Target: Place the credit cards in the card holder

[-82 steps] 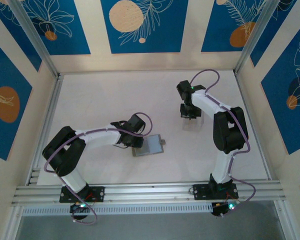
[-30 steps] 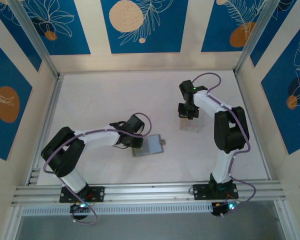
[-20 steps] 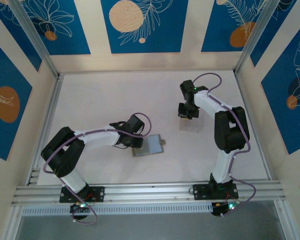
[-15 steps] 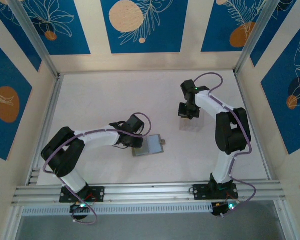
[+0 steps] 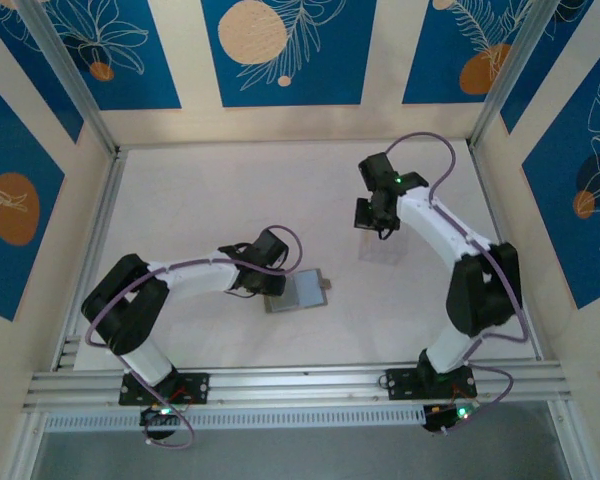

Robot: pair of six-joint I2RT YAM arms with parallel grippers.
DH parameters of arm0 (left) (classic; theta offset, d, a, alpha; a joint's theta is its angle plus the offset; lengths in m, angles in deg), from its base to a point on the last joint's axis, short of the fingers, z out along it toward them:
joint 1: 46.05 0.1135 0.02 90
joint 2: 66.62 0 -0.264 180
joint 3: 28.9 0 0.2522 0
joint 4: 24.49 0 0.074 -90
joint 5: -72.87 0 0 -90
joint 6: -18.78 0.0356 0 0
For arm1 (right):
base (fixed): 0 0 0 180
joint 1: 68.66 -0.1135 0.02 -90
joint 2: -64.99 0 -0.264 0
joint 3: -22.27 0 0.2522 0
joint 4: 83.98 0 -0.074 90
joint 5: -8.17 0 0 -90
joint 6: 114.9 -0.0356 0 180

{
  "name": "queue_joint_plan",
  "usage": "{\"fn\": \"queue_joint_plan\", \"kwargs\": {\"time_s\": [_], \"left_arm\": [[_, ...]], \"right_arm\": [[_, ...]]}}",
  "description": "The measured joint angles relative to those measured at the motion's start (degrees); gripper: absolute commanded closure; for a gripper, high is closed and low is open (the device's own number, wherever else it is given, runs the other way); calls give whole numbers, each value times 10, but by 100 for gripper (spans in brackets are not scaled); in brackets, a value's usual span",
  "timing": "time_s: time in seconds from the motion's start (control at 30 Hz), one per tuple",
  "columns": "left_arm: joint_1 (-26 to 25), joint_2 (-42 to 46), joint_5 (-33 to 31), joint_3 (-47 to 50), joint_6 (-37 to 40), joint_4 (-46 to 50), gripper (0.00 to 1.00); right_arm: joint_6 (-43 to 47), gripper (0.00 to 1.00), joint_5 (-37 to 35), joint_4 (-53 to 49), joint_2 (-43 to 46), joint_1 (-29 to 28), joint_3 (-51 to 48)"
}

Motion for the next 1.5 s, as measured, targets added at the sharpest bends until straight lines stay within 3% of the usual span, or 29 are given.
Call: {"fn": "queue_joint_plan", "kwargs": {"time_s": [0.17,0.57,1.03,1.5], "left_arm": [[0,8,0,7,0,-2,81],[5,25,-1,18,11,26,82],[6,25,-1,18,11,27,82],[6,24,0,18,11,27,82]], "right_arm": [[-7,100,117,109,71,-57,-78],[-55,100,303,375,5,-114,-239],[-122,100,368,565,-44,-121,-323],[-137,100,376,595,-54,-121,-333]]}}
